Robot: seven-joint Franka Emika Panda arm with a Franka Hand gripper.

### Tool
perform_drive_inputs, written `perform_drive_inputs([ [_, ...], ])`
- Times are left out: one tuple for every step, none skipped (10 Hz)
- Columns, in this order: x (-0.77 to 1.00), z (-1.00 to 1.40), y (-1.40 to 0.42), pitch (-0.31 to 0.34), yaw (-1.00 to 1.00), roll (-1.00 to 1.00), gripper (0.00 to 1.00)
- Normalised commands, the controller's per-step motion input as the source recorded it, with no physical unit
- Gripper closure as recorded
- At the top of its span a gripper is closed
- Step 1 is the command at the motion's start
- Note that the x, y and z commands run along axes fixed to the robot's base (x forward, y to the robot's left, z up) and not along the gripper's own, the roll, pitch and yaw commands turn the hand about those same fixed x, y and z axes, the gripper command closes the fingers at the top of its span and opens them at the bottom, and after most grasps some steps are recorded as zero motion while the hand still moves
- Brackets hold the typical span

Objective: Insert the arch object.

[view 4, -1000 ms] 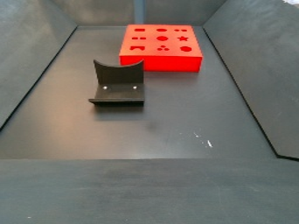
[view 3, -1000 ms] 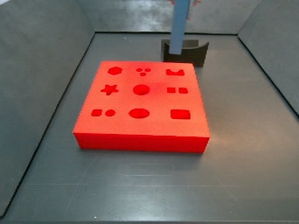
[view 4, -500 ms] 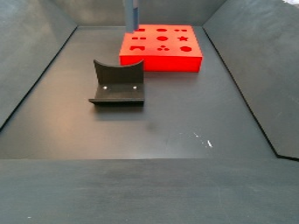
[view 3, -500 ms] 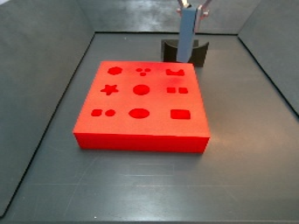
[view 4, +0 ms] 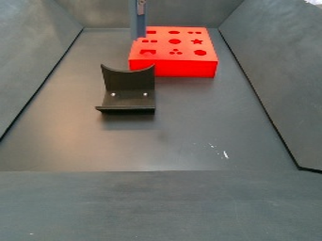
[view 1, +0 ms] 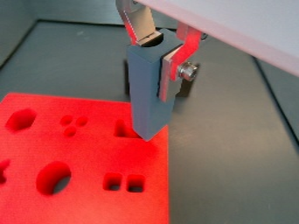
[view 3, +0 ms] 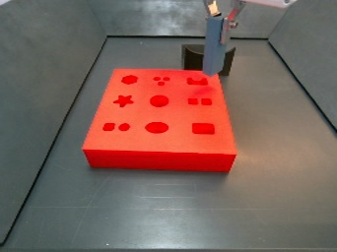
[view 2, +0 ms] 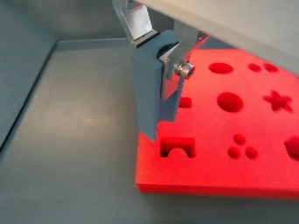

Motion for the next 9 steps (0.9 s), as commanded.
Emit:
perform_drive_inputs([
  [0.0,-0.05,0.0,-0.039,-1.0,0.0,1.0],
  [0.0,-0.05,0.0,-0.036,-1.0,0.0,1.0],
  [0.0,-0.07,0.0,-0.024,-1.0,0.0,1.0],
  [0.0,-0.08,0.0,-0.017,-0.99,0.0,1.0],
  [0.0,-0.1,0.0,-0.007,-1.0,0.0,1.0],
  [-0.03,-0.11,0.03,-0.009,-0.91,-0.02,1.0],
  [-0.04,-0.11,0.04,-0.027,-0.81,-0.1,1.0],
  [-0.08,-0.08,0.04,-0.05,-0.79,-0.11,1.0],
  [-0.11,-0.07,0.11,-0.02,-0.8,-0.03,1.0],
])
